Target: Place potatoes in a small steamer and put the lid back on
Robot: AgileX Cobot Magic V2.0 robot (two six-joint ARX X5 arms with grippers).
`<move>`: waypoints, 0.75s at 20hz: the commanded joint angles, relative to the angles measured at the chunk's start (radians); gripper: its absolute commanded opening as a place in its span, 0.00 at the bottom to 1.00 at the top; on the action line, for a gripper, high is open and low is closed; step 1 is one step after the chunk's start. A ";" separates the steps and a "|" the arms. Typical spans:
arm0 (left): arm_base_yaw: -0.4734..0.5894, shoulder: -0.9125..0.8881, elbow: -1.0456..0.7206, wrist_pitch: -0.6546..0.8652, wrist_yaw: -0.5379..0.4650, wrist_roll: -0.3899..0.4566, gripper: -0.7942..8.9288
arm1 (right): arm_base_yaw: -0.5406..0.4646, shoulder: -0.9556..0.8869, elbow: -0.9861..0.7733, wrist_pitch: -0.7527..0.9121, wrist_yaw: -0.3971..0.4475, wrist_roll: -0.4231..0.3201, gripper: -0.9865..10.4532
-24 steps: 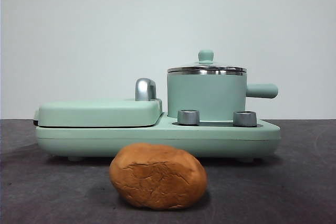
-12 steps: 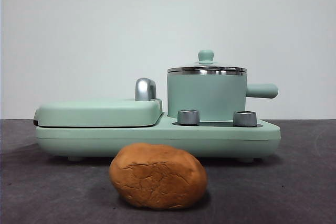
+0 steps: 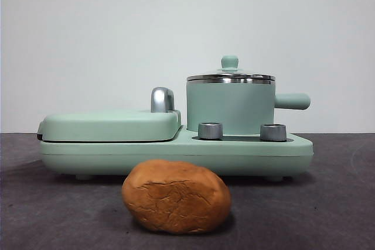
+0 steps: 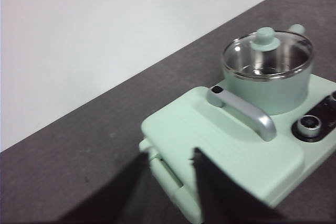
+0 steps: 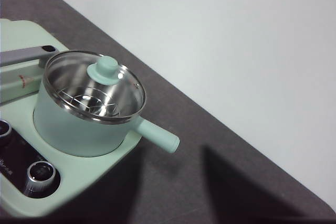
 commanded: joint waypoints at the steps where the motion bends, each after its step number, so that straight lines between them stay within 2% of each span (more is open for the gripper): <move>1: -0.018 0.001 0.027 0.012 0.006 -0.014 0.39 | 0.005 0.001 0.016 0.007 -0.001 0.000 0.39; 5: -0.035 0.005 0.027 0.013 0.006 -0.069 0.41 | 0.005 0.000 0.016 0.006 0.000 0.022 0.39; 8: -0.053 0.023 0.027 0.043 0.006 -0.115 0.41 | 0.005 0.000 0.016 0.007 -0.001 0.071 0.38; 13: -0.122 0.103 0.027 0.165 0.006 -0.186 0.41 | 0.005 0.000 0.016 0.024 -0.004 0.262 0.38; 15: -0.155 0.146 0.027 0.217 0.006 -0.198 0.41 | 0.005 0.000 0.016 0.029 -0.005 0.305 0.38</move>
